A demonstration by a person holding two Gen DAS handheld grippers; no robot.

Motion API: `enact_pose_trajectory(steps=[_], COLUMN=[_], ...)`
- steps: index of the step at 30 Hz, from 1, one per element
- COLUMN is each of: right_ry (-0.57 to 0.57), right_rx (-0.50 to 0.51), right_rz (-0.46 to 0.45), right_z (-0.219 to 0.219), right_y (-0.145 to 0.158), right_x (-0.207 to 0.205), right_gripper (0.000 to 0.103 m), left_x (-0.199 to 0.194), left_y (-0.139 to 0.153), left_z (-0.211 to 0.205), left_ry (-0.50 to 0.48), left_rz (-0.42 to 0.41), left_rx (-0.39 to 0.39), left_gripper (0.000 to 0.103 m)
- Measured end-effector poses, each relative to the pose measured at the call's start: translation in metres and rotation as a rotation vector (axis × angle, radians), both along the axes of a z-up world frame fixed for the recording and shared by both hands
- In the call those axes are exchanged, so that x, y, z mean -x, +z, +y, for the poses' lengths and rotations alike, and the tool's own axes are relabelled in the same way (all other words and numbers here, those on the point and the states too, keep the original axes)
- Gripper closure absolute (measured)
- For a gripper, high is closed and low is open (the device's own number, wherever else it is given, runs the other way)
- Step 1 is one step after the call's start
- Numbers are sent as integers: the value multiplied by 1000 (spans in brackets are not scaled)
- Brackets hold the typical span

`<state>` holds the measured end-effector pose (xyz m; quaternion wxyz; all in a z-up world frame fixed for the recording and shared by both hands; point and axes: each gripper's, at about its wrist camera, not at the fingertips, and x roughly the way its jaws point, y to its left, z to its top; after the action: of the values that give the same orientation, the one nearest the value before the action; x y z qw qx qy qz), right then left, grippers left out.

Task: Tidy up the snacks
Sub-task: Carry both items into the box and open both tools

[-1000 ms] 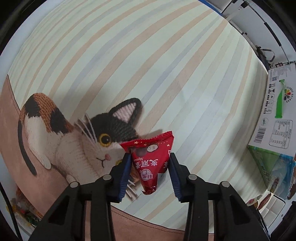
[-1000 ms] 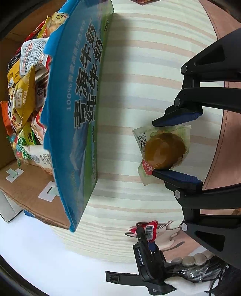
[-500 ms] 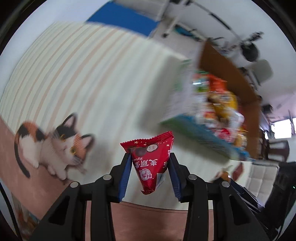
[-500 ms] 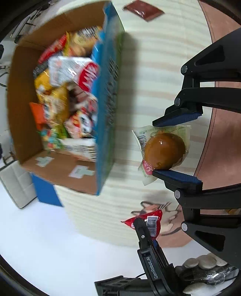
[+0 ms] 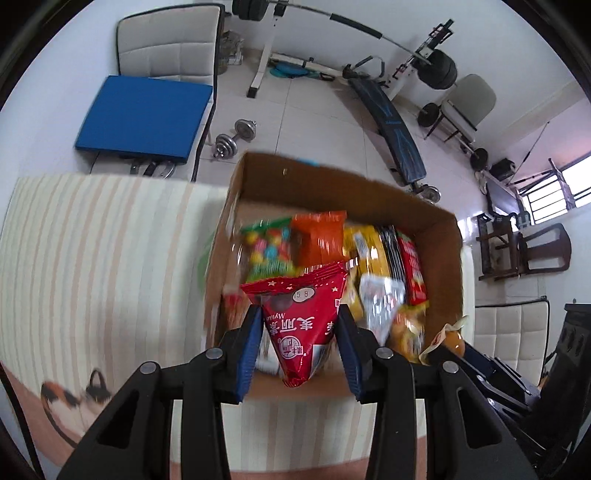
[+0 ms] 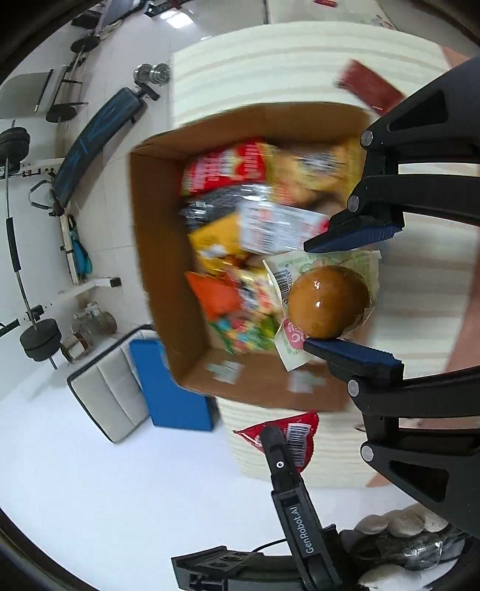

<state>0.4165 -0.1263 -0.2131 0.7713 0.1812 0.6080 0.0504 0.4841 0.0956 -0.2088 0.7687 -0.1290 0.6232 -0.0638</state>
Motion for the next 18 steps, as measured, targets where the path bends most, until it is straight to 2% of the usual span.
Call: enact_pose_trajectory(steps=[7, 11, 18], right_ry=[5, 20, 33], right_rx=[41, 53, 56], right_rz=[33, 67, 108], right_z=[-3, 2, 10], right_y=[-29, -51, -77], right_x=[-89, -125, -151], right_gripper=[54, 54, 52], left_x=[-83, -98, -111], left_y=[-42, -56, -71], left_z=[-12, -21, -31], left_ry=[-22, -48, -64], left_rz=[104, 135, 163], left_rx=[-30, -49, -72], left_gripper=[66, 66, 65])
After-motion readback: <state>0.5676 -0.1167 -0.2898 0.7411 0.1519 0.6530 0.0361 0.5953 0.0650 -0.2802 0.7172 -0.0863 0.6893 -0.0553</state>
